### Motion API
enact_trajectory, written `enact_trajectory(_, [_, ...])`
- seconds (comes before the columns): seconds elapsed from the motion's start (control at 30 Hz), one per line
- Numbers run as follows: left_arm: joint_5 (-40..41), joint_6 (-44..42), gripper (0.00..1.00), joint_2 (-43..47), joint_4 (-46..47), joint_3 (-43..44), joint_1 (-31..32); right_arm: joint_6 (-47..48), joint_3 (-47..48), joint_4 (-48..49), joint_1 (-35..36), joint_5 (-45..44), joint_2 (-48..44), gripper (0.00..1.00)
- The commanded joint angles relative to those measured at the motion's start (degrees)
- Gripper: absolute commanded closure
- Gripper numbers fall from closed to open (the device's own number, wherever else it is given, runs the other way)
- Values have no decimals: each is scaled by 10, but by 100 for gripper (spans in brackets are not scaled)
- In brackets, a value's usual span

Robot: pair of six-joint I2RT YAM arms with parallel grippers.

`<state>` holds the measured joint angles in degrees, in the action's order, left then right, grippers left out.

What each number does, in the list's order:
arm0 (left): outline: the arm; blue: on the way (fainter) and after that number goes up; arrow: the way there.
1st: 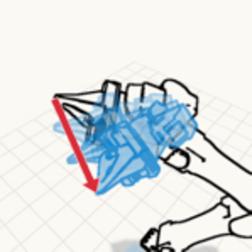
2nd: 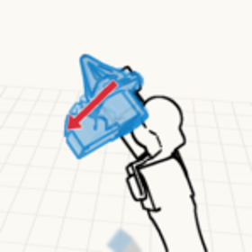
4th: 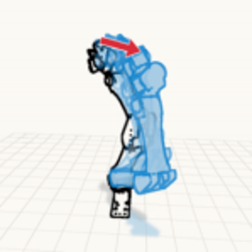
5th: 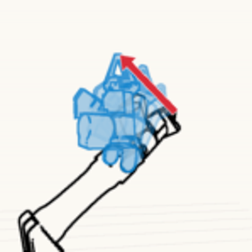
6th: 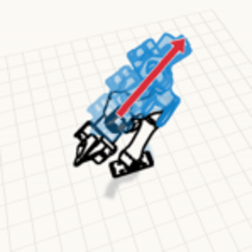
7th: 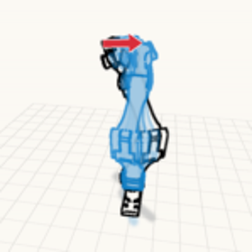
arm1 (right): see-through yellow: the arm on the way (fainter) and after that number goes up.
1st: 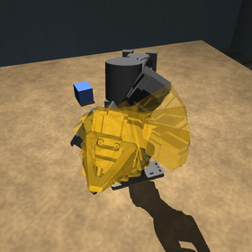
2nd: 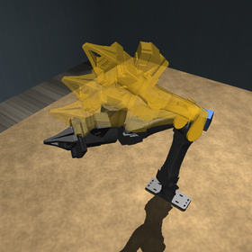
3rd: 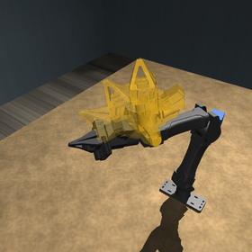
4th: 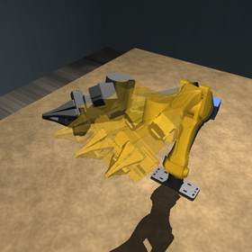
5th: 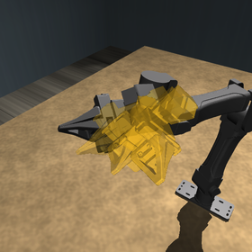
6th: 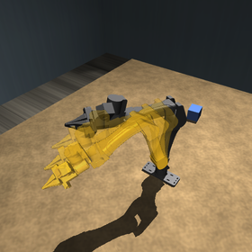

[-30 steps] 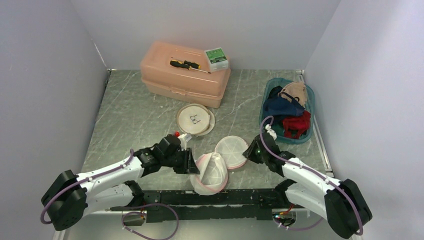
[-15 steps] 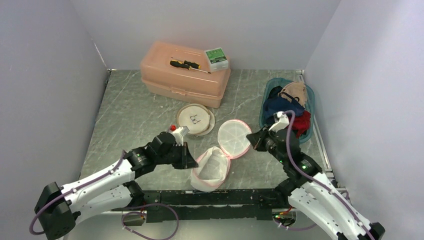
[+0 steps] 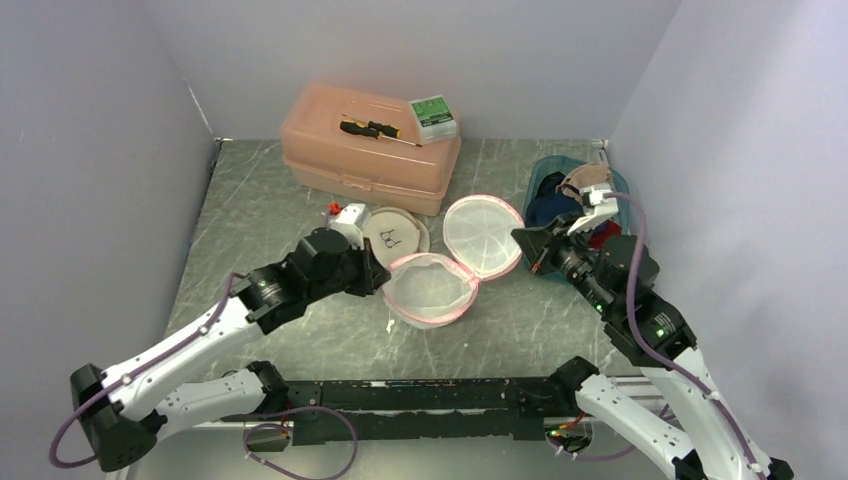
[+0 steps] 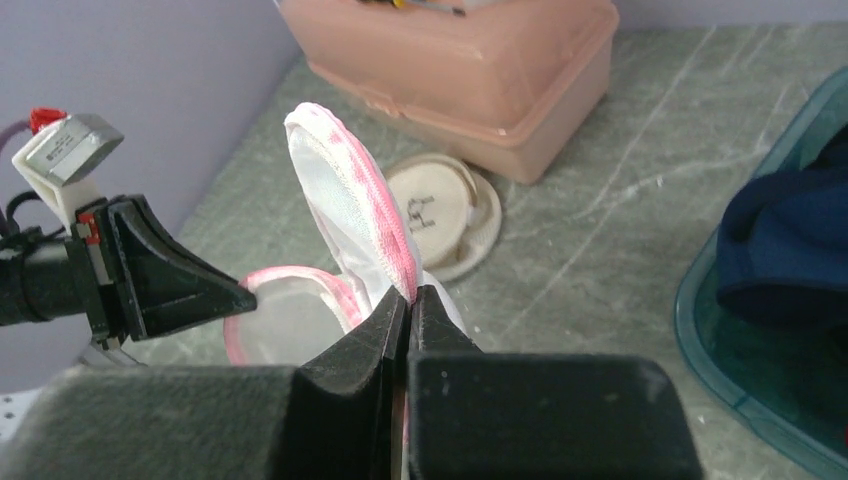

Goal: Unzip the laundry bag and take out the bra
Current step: Close the laundry bag at the center of the board.

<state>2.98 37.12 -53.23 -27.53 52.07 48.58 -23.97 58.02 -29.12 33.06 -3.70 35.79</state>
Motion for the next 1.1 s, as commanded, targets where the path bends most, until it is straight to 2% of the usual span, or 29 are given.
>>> enact_trajectory(0.0, [40, -10, 97, -47, 12, -45, 1, 20, -52, -23, 2, 6, 8, 100])
enact_trajectory(0.07, [52, 1, 97, -67, 25, -63, 1, 15, -76, -19, 8, -18, 11, 100])
enact_trajectory(0.13, [52, 10, 97, -83, 32, -64, 0, 6, -80, -30, 26, -88, 25, 100])
enact_trajectory(0.23, [55, -3, 97, -80, 37, -31, -1, 1, -29, -54, 78, -193, 64, 100])
enact_trajectory(0.3, [63, -18, 97, -71, 35, 7, -1, 6, 30, -66, 146, -283, 104, 100])
enact_trajectory(0.4, [61, -36, 97, -66, 37, 44, -1, 30, 106, -79, 281, -464, 170, 100])
enact_trajectory(0.47, [46, -33, 97, -75, 40, 37, -1, 27, 119, -99, 318, -539, 222, 100])
enact_trajectory(0.53, [31, -20, 97, -91, 31, 22, -1, -10, 105, -119, 322, -547, 253, 100])
enact_trajectory(0.7, [25, 11, 97, -82, 25, -32, -1, -8, 32, -51, 322, -520, 232, 100])
enact_trajectory(0.83, [32, 27, 97, -58, 36, -65, -1, -56, 45, -109, 322, -534, 254, 100])
enact_trajectory(0.93, [44, 31, 96, -57, 22, -59, -1, -70, 37, -108, 323, -525, 253, 100])
enact_trajectory(1.0, [52, 28, 88, -55, 10, -48, -1, -76, 34, -108, 323, -519, 250, 100])
enact_trajectory(1.07, [58, 20, 66, -48, -3, -32, -1, -88, 42, -122, 323, -516, 252, 100])
